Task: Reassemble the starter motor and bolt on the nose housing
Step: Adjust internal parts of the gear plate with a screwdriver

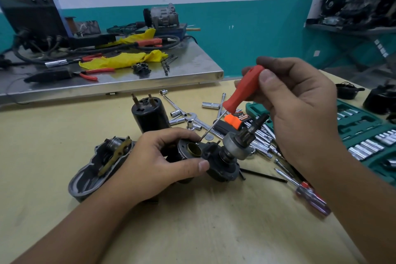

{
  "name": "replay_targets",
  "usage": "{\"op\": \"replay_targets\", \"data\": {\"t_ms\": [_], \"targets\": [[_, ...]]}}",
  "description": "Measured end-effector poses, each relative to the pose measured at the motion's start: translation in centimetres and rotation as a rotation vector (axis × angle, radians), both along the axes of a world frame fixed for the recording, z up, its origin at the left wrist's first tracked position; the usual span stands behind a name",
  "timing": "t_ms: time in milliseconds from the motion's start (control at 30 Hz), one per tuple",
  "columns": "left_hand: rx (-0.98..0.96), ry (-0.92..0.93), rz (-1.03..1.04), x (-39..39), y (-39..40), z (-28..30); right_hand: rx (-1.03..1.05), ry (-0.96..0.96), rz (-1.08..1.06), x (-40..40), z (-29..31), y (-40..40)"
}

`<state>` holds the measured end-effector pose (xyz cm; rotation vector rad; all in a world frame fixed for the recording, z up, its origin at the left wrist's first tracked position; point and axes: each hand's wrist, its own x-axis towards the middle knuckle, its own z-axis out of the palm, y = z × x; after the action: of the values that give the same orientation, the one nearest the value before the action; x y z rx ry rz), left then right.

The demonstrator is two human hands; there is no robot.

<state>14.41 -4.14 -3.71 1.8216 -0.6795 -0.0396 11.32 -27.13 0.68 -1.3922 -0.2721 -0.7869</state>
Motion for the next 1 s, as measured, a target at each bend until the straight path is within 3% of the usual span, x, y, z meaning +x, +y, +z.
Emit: {"op": "replay_targets", "data": {"t_ms": [167, 367, 567, 767, 1000], "targets": [[0.021, -0.004, -0.021, -0.17, 0.13, 0.13, -0.065, -0.013, -0.131, -0.17, 0.0, 0.04], [0.0, 0.043, 0.02, -0.28, -0.19, -0.04, -0.007, 0.024, -0.014, -0.1, -0.08, -0.21], [-0.038, 0.07, 0.054, -0.48, -0.71, -0.1, -0.098, -0.032, -0.15, -0.17, -0.27, 0.25], [-0.031, 0.078, 0.059, -0.48, -0.64, -0.18, -0.036, 0.033, -0.015, -0.18, -0.14, 0.04], [-0.025, 0.08, 0.054, -0.47, -0.59, -0.13, -0.094, 0.0, -0.12, -0.55, 0.07, 0.26]]}}
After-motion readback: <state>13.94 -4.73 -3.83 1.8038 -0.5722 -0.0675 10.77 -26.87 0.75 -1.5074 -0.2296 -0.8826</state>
